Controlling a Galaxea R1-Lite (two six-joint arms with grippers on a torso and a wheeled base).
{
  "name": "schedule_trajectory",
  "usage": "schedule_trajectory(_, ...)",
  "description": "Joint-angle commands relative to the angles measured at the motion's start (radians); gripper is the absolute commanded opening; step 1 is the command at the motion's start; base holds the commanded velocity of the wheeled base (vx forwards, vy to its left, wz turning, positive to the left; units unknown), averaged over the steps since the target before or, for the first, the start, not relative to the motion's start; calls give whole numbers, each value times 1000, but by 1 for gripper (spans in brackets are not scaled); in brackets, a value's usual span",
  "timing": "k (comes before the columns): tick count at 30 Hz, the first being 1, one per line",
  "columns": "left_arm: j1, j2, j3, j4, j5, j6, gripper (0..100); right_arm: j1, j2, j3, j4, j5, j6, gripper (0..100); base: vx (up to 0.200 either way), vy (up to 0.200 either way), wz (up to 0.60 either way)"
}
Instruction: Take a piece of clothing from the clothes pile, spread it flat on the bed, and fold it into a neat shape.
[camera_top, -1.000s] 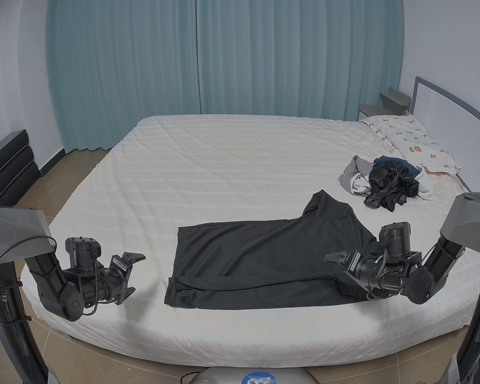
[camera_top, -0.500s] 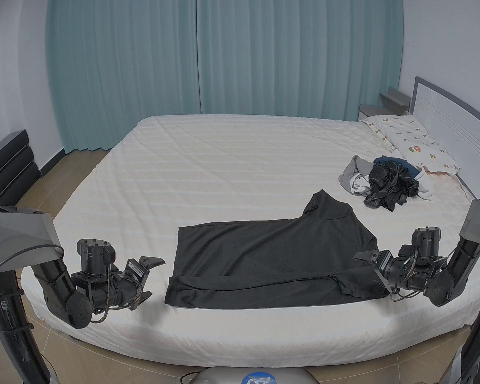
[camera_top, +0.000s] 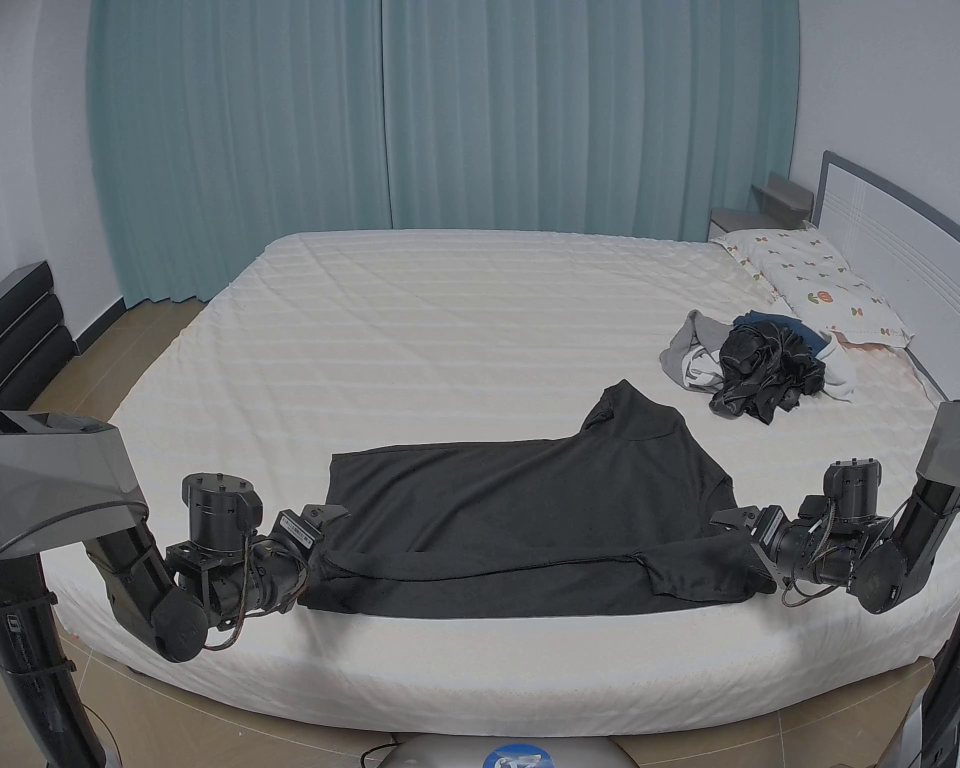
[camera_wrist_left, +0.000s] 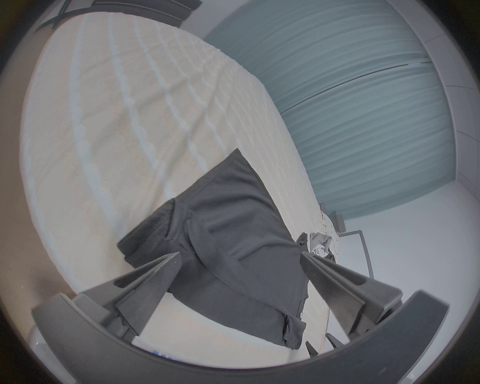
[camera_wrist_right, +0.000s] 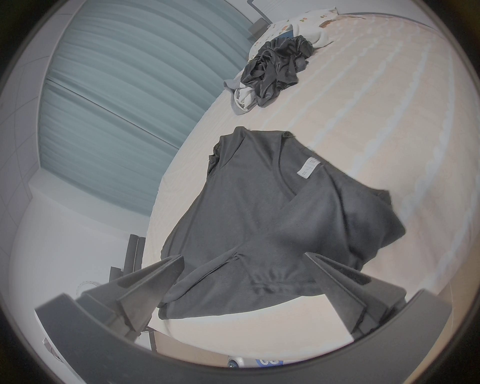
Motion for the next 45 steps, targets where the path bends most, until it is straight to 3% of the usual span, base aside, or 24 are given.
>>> schedule_trajectory(1,-51,8,-25,9,55,30,100,1,5,4,-1,1,2,100,0,0,0)
schedule_trajectory(8,-74,75,-67,27,110,151,100,1,12,9,-1,1,-1,100,0,0,0)
schedule_trajectory(25,-114,154,-168,126,132,152,100,1,28,9,-2,1,-1,100,0,0,0)
schedule_trajectory(37,-62,195,-377,285,135,151,100,1,29,12,-2,1,-1,100,0,0,0)
schedule_trajectory(45,-22,190,-414,316,133,146,100,3,42,10,-2,1,-4,100,0,0,0)
